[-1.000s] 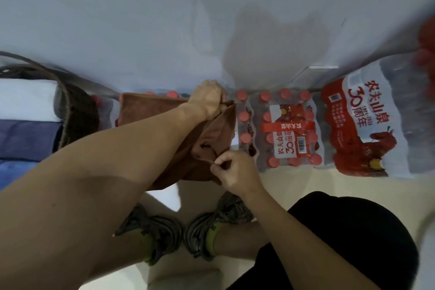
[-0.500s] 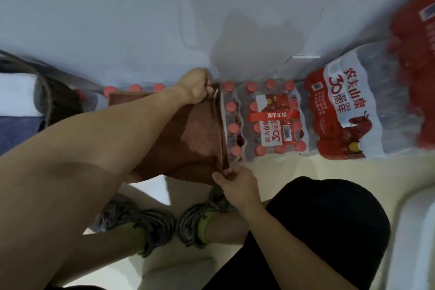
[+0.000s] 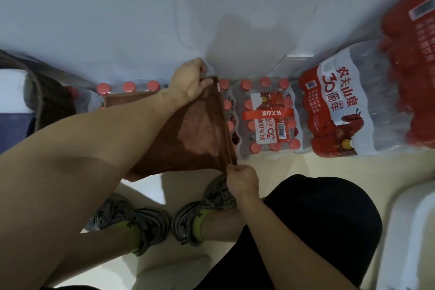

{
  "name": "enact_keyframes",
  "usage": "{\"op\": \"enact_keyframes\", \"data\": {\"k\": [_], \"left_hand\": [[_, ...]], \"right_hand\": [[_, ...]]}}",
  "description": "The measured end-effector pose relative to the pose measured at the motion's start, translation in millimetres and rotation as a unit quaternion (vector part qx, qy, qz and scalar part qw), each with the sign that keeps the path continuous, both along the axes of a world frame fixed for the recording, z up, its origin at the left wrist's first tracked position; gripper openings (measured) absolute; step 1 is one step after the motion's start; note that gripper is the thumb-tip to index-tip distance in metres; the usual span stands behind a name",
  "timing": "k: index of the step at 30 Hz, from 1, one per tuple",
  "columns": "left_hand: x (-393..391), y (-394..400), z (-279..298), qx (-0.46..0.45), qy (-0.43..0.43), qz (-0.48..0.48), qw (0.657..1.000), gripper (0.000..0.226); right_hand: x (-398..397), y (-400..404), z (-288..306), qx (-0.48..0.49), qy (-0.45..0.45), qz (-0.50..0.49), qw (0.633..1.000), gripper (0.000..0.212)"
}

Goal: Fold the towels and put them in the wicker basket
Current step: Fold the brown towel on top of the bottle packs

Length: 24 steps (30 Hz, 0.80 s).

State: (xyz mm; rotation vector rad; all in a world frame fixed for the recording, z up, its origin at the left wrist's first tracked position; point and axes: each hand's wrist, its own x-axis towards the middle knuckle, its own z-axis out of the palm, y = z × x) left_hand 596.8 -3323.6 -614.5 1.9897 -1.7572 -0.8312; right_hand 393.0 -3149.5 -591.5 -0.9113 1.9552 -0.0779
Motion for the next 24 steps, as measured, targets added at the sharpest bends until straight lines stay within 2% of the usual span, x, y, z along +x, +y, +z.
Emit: {"op": "enact_keyframes", "data": {"k": [2, 5, 7, 10, 12, 15, 18, 19, 21, 22, 24], "left_hand": [[7.0, 18.7, 5.0, -0.062, -0.006, 0.021, 0.998, 0.031], [34.1, 58.4, 12.2, -0.126, -0.033, 0.078, 0.988, 0.022], [64.5, 85.7, 13.5, -0.141, -0.072, 0.124, 0.980, 0.021], [109.6, 115.6, 12.0, -0.071, -0.135, 0.173, 0.973, 0.029], [127.3, 124.8, 6.9, 0.005, -0.169, 0.153, 0.974, 0.038], [132.9, 129.4, -0.1, 0.039, -0.149, 0.145, 0.977, 0.032], [133.9, 120.8, 5.7, 0.053, -0.129, 0.209, 0.968, 0.024], [136.6, 116.5, 8.7, 0.067, -0.151, 0.207, 0.964, 0.025], [143.5, 109.9, 16.2, 0.103, -0.189, 0.156, 0.964, 0.023], [147.0, 107.4, 19.2, 0.116, -0.178, 0.134, 0.968, 0.022], [152.8, 108.4, 24.7, 0.117, -0.095, 0.121, 0.981, 0.021]], "right_hand": [[6.2, -3.7, 3.8, -0.054, 0.022, -0.008, 0.998, 0.016], [18.9, -15.3, 14.3, -0.187, 0.012, 0.044, 0.981, 0.021], [27.8, -31.5, 17.0, -0.236, 0.002, 0.096, 0.967, 0.023], [43.9, -73.8, 12.6, -0.253, 0.013, 0.131, 0.958, 0.029], [55.4, -103.5, 7.4, -0.268, 0.019, 0.135, 0.954, 0.034], [72.3, -130.5, -8.5, -0.286, 0.022, 0.125, 0.950, 0.044], [81.9, -134.9, -23.9, -0.240, 0.074, 0.135, 0.958, 0.054], [82.8, -136.4, -26.2, -0.225, 0.083, 0.141, 0.961, 0.054], [81.0, -140.4, -23.6, -0.209, 0.069, 0.149, 0.964, 0.037], [77.9, -141.7, -21.1, -0.206, 0.056, 0.163, 0.963, 0.027], [67.4, -141.0, -16.2, -0.205, 0.029, 0.198, 0.958, 0.016]]}}
